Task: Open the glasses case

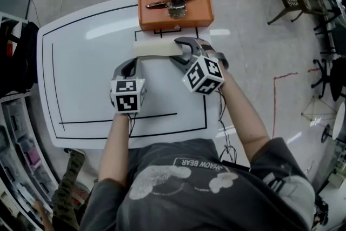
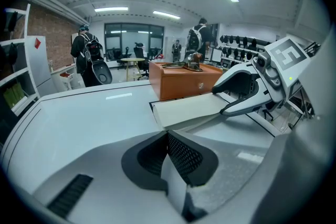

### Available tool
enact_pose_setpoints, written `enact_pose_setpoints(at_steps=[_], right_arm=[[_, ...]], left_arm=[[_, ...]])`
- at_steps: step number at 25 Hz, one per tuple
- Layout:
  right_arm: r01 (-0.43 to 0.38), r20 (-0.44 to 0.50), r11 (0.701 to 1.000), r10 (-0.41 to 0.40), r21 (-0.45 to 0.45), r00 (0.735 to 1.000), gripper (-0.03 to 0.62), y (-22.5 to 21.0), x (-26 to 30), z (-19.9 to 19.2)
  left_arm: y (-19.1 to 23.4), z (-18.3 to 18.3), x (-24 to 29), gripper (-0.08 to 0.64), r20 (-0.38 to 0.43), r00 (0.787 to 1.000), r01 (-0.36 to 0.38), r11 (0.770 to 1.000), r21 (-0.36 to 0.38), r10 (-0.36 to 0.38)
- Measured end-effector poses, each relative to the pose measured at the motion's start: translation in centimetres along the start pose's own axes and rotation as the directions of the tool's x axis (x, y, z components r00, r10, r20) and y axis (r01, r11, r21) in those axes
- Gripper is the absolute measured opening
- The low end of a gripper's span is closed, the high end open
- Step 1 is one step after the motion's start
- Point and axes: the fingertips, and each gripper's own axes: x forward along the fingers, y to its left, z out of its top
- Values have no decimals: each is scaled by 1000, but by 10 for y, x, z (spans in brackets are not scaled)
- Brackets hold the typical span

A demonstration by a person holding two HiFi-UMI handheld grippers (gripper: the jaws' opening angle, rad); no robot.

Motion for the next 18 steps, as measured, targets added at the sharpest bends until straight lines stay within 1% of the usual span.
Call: enact_pose_setpoints(at_steps=[3,6,8,10,14,18], right_arm=[[-17,15,999,16,39,1000,214,-3,-2,3],[-24,40,997,21,76,999,171,-5,-6,8],[-26,46,997,22,79,999,128,-5,-8,11],[-24,50,997,21,77,999,105,-6,-9,14],[-4,66,996,-2,84,998,73,-16,-10,22],[39,77,994,-46,98,996,57,-33,-7,28]], left_arm=[[-1,1,0,2,-2,1000,3,1000,0,-3],[-2,3,-1,2,2,1000,5,1000,4,-5],[-2,2,0,2,3,1000,3,1000,6,-3],[-2,2,0,2,4,1000,1,1000,8,-1],[-2,2,0,2,4,1000,0,1000,7,0],[-1,1,0,2,4,1000,-1,1000,9,1]])
